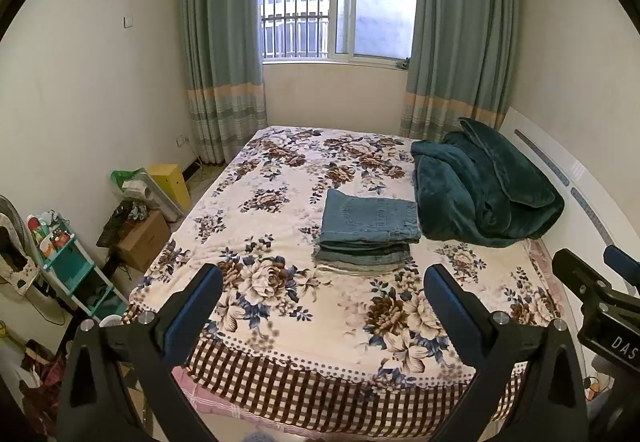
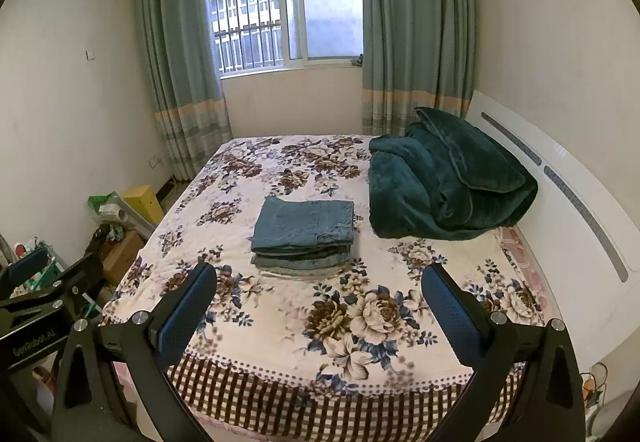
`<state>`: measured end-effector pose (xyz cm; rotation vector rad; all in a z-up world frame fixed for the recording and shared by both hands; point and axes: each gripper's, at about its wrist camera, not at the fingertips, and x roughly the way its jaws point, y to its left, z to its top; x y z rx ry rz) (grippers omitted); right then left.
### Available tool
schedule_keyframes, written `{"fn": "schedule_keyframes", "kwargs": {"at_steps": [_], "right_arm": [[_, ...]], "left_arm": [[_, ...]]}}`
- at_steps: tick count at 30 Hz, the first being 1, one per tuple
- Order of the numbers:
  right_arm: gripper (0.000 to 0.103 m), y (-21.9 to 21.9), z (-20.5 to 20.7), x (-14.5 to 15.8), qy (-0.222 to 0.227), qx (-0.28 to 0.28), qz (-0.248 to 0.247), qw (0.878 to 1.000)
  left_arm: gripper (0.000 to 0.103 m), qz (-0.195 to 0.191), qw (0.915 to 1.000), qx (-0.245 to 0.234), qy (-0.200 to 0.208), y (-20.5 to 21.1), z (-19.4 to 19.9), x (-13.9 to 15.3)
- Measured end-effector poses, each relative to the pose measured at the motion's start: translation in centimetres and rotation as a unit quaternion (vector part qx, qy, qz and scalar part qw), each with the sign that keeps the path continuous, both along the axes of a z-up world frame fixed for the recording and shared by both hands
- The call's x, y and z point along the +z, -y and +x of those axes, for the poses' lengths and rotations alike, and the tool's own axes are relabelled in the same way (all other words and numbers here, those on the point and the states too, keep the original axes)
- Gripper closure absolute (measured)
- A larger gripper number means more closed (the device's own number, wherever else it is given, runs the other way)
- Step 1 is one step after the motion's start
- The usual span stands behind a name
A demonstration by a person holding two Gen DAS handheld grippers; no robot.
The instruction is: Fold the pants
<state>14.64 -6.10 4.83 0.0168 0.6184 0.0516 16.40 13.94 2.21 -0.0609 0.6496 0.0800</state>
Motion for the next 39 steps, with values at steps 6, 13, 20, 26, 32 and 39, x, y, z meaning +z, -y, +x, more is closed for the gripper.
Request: {"fn": "schedule_keyframes", "kwargs": {"at_steps": [6, 13, 20, 26, 32, 39], "right_arm": [[0.0, -0.7, -0.1, 0.1, -0.005, 0.003, 0.004, 1.0], [0.0, -0.6, 0.0, 0.1, -0.005, 0.004, 0.005, 1.0], [0.0, -1.3, 0.1, -0.1, -0.009, 0.005, 0.007, 1.0], [0.0, -1.3, 0.1, -0.5, -0.007, 0.001, 0.008, 1.0], [0.0, -1.4, 0.1, -0.8, -0.007, 0.0, 0.008, 1.0], [0.0, -1.2, 0.3, -0.6, -0.007, -0.001, 0.009, 1.0]], "left_arm": [[0.0, 0.004, 1.0, 0.005, 0.003, -0.4, -0.2, 0.1], [0.0, 0.009, 1.0, 0.003, -0.001, -0.3, 0.0, 0.1], [0.0, 0.007, 1.0, -0.001, -0.006, -0.2, 0.2, 0.1], [0.0, 0.006, 1.0, -0.003, -0.007, -0.3, 0.4, 0.1], [0.0, 0.006, 0.9999, -0.004, -0.007, -0.4, 0.5, 0.1], [0.0, 0.006, 0.9999, -0.005, -0.007, -0.5, 0.6, 0.1]]}}
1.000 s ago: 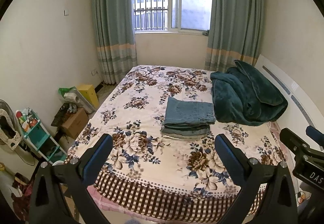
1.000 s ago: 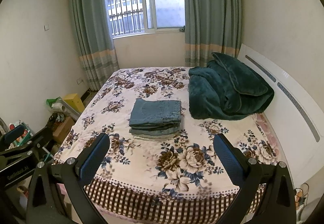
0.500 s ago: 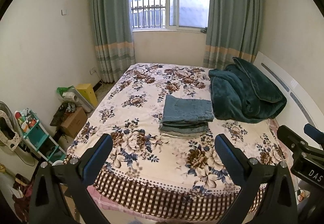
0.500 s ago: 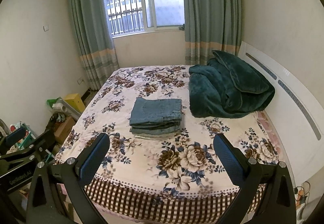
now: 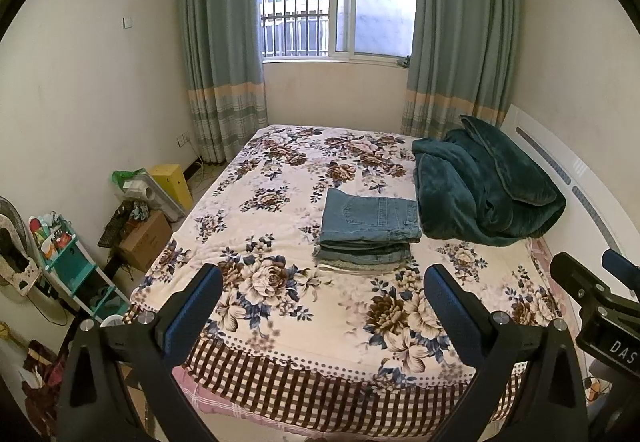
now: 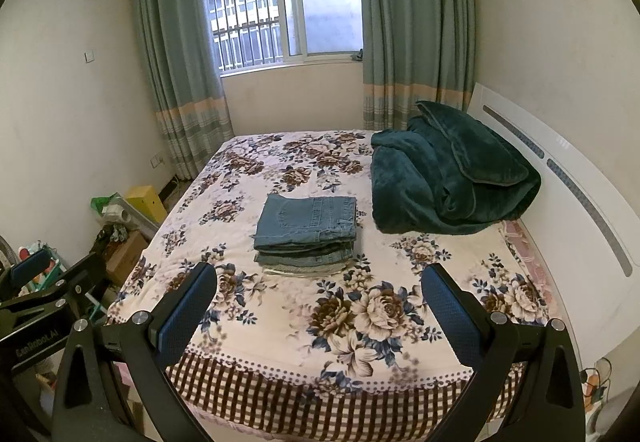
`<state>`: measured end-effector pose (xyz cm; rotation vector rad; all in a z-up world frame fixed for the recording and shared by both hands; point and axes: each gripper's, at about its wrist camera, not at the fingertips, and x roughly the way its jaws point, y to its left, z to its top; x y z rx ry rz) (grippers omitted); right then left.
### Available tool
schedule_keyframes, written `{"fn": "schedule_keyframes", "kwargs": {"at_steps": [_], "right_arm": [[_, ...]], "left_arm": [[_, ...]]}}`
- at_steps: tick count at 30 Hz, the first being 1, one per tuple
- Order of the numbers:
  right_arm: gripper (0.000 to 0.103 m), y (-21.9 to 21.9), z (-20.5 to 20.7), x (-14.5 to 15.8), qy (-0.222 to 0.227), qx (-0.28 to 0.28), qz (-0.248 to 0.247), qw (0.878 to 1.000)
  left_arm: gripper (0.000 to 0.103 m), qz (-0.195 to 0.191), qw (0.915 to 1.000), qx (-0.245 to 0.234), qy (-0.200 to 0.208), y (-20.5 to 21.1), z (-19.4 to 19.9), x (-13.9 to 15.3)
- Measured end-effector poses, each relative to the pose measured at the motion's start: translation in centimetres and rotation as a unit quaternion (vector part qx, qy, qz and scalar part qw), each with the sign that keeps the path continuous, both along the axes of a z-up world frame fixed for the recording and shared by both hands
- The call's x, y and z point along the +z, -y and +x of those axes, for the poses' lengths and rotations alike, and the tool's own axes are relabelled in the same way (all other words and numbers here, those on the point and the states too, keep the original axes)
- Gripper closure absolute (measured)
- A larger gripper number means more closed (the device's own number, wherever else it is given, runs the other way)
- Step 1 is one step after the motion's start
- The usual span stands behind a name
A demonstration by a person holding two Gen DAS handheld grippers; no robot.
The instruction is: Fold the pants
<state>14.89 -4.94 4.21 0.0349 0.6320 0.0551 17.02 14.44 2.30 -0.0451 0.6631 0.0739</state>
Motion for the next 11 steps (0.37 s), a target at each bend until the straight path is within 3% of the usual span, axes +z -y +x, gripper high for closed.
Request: {"fn": "schedule_keyframes", "kwargs": {"at_steps": [11], "right_arm": [[0.0, 0.19, -0.13, -0.16, -0.002, -0.001, -0.001, 1.0]], "left_arm": [[0.0, -0.001, 1.0, 0.001, 0.002, 0.08, -0.02, 0.23]]}}
